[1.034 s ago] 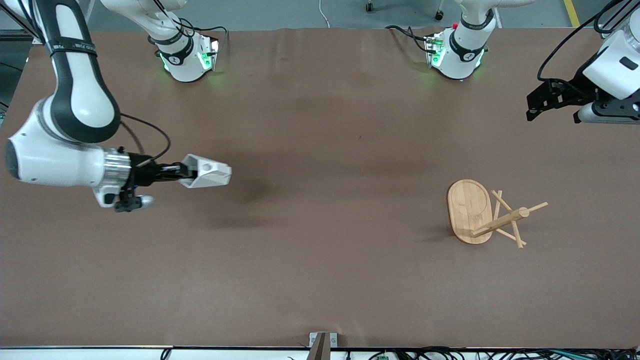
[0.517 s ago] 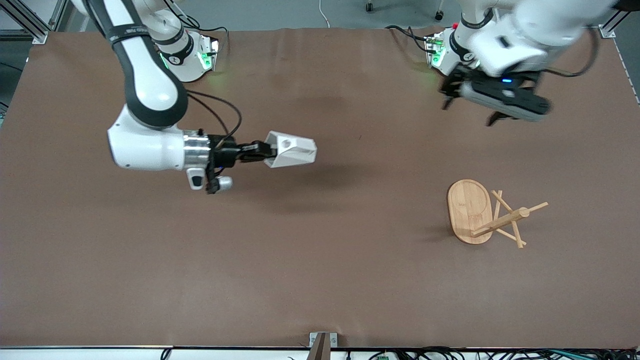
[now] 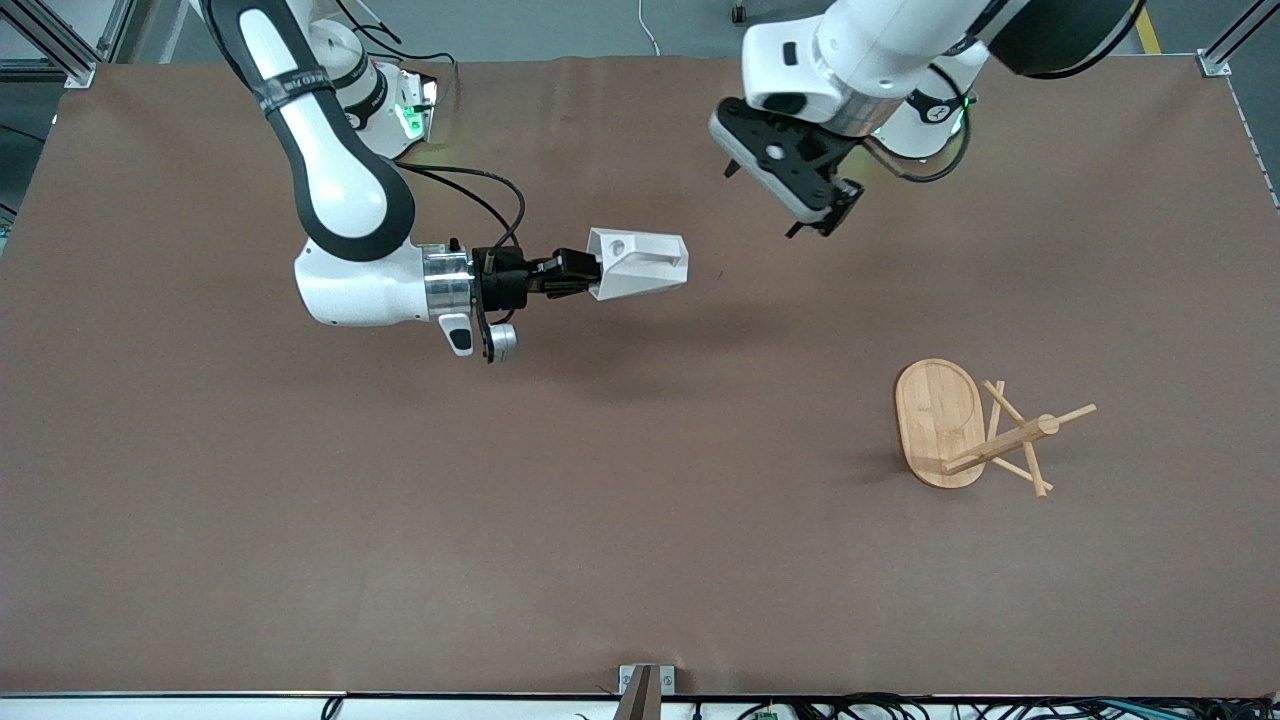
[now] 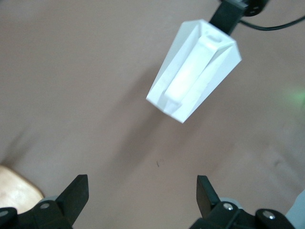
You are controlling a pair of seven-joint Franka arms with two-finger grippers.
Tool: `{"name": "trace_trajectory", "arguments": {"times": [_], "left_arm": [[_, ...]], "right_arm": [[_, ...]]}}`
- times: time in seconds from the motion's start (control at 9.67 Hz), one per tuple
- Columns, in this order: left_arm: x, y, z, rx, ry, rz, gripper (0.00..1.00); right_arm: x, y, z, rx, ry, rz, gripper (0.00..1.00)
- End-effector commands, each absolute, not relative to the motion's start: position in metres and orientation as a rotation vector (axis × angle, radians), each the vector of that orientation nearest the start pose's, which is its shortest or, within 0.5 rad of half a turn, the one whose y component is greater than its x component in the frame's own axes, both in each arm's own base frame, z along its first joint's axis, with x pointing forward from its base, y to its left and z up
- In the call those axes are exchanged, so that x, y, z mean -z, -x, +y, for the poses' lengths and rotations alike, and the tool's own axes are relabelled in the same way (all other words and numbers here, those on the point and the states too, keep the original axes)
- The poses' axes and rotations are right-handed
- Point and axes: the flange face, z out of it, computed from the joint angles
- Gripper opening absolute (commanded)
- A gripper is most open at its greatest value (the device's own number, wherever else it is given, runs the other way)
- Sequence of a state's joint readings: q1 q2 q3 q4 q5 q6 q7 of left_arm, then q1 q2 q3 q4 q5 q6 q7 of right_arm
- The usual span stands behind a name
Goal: Hang cup on rack
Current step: 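Grasp the cup's body with the left gripper beside the right gripper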
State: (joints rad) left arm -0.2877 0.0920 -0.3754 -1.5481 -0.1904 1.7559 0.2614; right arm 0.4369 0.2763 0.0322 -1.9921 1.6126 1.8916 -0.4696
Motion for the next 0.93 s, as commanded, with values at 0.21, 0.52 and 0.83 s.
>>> {"name": "trace_trajectory", "arguments": {"times": [0.21,0.52,0.83], "left_arm": [[-0.569,-0.476,-0.406,0.152,2.989,1.769,1.00],[-0.554,-0.468,-0.427,0.126,2.957,1.827,1.00],[-0.537,-0.460,-0.452,0.150,2.866,1.902,1.00]], "right_arm": [[-0.355,-0.495,0.336,-0.300,1.686,-0.003,0.00],[-0.354,-0.494,0.339,-0.297,1.678,-0.003,0.00],[-0.354,-0.493,0.340,-0.294,1.678,-0.008,0.00]]}}
